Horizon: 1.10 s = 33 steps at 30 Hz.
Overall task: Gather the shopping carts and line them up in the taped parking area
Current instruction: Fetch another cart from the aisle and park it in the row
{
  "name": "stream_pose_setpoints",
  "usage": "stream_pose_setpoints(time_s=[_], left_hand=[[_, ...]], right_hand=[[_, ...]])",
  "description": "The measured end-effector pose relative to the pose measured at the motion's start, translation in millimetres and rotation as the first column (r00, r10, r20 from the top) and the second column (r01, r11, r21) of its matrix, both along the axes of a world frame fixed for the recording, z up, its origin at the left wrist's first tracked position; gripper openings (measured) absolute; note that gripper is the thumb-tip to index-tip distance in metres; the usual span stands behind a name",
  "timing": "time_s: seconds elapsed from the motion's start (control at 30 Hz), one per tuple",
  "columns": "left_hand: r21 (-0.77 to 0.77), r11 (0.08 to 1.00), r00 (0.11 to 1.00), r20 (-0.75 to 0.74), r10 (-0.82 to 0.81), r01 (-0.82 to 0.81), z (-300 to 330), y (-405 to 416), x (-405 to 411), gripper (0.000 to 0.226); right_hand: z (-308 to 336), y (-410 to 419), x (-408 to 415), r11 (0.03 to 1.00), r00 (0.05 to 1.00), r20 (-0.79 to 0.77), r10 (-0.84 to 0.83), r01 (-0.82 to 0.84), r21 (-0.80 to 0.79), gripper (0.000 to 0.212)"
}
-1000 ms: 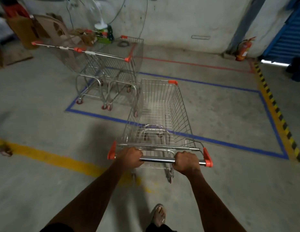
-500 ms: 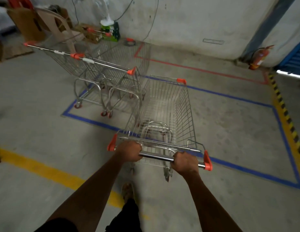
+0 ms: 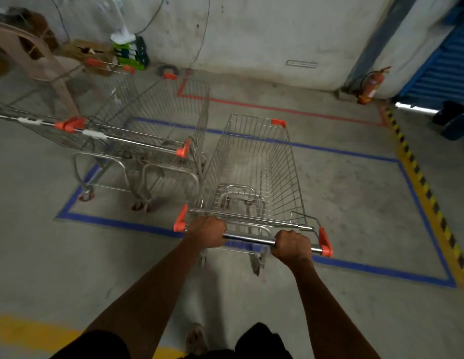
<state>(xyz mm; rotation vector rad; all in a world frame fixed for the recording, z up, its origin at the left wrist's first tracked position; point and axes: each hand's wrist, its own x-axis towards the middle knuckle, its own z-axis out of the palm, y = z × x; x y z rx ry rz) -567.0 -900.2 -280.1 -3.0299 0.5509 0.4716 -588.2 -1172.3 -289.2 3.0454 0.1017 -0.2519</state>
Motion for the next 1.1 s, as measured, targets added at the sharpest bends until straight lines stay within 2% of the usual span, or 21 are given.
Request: stream_pose_setpoints(time_s=[0.17,0.27,0.53,0.67,1.1], left_hand=[[0.003,1.0,1.0,-0.029,-0.009,0.009,1,2,64,0.039],[0.007,1.0,1.0,-0.017,-0.018,0.018,0,4,101,0.038],[0.023,0.998,0.998,-0.012,0.054,-0.054,5,-3,197,0.038],[0.045,0.998,0.999,0.002,0.04,-0.04,6,-10,236,0.038],[0.046,0.999,0.999,-0.031,-0.02,0.021,4,1,281,0.042]], right_hand=[[-2,5,59,1.0,1.0,0.029,0.005,-0.005,0.002,0.023],[-4,5,94,1.0,0.998,0.061,0.028,-0.028,0.01,0.031],[6,2,191,0.998,0.998,0.007,0.064,-0.064,0.009,0.027],[2,-6,236,0.997,0.998,0.029,0.06,-0.061,0.037,0.033],[13,1,276,0.997,0.995,-0.062,0.072,-0.071,0.027,0.033]])
